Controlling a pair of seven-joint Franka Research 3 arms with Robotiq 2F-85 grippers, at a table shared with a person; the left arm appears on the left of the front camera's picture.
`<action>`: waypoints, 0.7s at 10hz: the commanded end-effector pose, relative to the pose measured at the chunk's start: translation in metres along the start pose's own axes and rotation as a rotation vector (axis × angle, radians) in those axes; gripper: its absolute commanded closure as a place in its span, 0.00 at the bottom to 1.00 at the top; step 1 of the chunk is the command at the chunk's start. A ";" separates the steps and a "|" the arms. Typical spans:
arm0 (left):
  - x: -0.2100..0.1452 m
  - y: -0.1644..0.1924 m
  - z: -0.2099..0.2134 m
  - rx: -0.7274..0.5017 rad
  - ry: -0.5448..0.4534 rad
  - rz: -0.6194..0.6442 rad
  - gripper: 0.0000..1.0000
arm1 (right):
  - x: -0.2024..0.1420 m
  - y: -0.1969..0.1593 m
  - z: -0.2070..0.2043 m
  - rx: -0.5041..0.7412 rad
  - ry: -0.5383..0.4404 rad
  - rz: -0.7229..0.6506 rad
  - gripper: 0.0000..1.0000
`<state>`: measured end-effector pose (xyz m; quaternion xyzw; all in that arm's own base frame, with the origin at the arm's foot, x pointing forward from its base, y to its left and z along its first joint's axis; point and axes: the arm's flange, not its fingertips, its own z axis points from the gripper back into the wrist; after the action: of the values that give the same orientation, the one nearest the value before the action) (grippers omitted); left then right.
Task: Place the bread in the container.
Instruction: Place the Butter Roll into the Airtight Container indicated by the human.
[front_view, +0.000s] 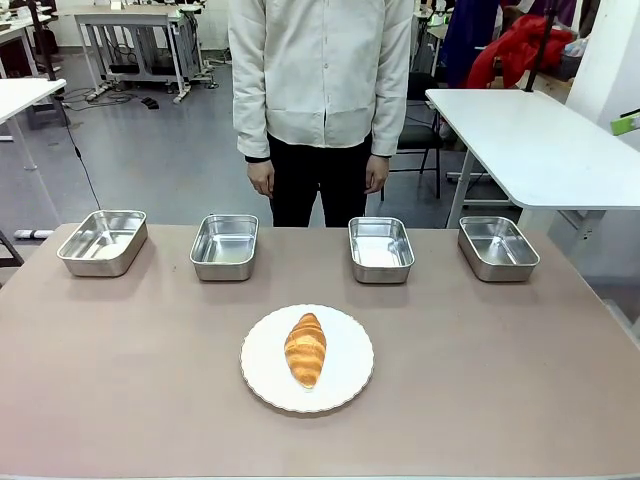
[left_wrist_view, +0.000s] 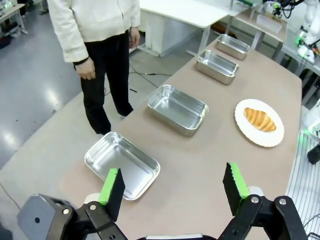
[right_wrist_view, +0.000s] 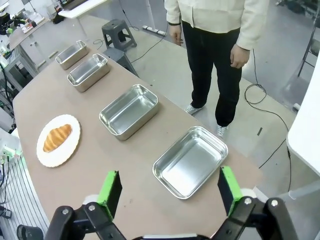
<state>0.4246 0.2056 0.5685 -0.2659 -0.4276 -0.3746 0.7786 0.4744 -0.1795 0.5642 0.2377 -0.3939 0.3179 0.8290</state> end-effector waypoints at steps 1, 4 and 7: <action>0.002 -0.009 -0.007 0.028 0.037 0.054 0.00 | 0.003 -0.002 -0.001 0.004 -0.037 0.008 0.00; 0.002 -0.001 -0.006 0.013 0.019 0.034 0.00 | 0.002 0.001 -0.001 0.001 -0.006 -0.001 0.00; 0.002 -0.001 -0.006 0.013 0.019 0.034 0.00 | 0.002 0.001 -0.001 0.001 -0.006 -0.001 0.00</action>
<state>0.4299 0.1982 0.5657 -0.2620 -0.4110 -0.3569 0.7969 0.4748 -0.1781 0.5651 0.2384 -0.3965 0.3151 0.8287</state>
